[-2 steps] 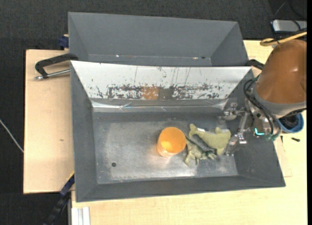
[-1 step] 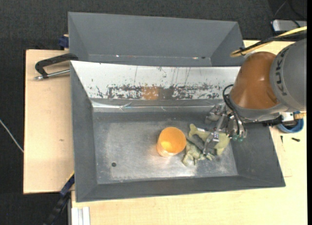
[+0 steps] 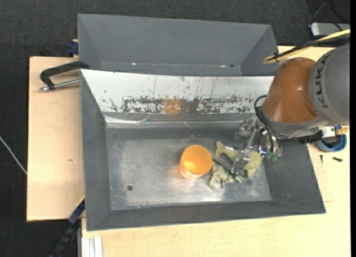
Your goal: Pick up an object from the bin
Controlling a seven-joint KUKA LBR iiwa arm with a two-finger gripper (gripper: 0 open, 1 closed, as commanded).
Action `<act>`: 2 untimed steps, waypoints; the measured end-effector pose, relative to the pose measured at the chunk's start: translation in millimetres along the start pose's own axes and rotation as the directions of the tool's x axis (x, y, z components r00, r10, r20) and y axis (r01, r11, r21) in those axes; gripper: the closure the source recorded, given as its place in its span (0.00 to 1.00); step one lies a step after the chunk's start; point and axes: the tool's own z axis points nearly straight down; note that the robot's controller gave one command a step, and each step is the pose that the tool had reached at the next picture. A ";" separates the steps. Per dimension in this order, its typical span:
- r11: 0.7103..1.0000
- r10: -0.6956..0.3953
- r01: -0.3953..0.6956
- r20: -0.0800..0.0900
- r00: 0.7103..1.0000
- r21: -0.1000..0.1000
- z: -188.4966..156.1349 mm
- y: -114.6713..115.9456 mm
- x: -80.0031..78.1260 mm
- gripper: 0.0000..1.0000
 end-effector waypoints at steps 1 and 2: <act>1.000 -0.001 0.001 -0.003 1.000 0.000 -0.9 0.7 -1.2 0.00; 1.000 -0.002 0.002 -0.003 1.000 0.000 -1.7 1.4 -2.3 0.00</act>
Offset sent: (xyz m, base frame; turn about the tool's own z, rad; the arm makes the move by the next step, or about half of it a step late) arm 0.0000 0.0000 0.0000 0.0000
